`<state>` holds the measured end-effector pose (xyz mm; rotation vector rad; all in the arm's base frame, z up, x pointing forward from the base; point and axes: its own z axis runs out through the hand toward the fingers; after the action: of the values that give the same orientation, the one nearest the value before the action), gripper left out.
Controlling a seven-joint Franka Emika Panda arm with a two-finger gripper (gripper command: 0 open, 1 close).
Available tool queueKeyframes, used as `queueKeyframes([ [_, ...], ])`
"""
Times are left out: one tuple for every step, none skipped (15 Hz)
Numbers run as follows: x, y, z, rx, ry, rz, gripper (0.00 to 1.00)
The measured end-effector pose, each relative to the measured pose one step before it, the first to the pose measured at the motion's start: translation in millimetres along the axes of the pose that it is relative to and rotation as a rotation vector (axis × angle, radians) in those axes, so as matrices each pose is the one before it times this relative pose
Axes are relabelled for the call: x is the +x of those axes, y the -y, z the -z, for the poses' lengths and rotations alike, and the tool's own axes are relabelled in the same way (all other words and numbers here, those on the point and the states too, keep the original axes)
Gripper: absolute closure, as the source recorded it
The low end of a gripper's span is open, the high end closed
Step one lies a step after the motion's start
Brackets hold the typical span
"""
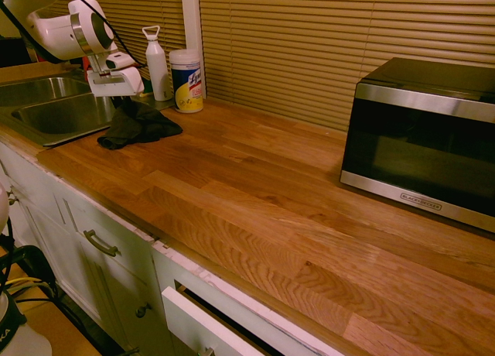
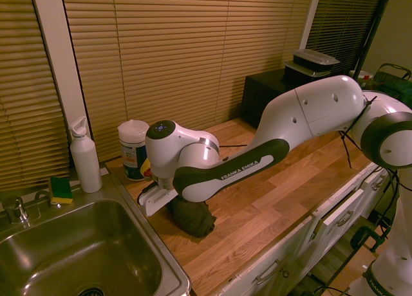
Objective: Clear the spill
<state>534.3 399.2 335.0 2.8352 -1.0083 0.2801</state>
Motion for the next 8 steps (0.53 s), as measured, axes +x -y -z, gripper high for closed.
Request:
queueKeyframes([
  [-0.72, 0.54, -0.17, -0.00004, -0.00220, 0.00100, 0.00],
  [-0.21, 0.08, 0.08, 0.00002, -0.00059, 0.00026, 0.00],
  [-0.20, 0.06, 0.06, 0.00006, -0.00025, 0.00044, 0.00],
  [-0.21, 0.02, 0.04, -0.00041, -0.00167, 0.00053, 0.00],
  [-0.87, 0.28, 0.32, 0.00061, -0.00064, 0.00002, 0.00],
  [-1.92, 0.74, 0.92, 0.00177, -0.00035, 0.00099, 0.00],
  [-1.87, 0.75, 0.91, 0.00210, -0.00036, 0.00095, 0.00],
  [-1.23, 0.56, 0.73, 0.00194, -0.00027, -0.00122, 0.00],
])
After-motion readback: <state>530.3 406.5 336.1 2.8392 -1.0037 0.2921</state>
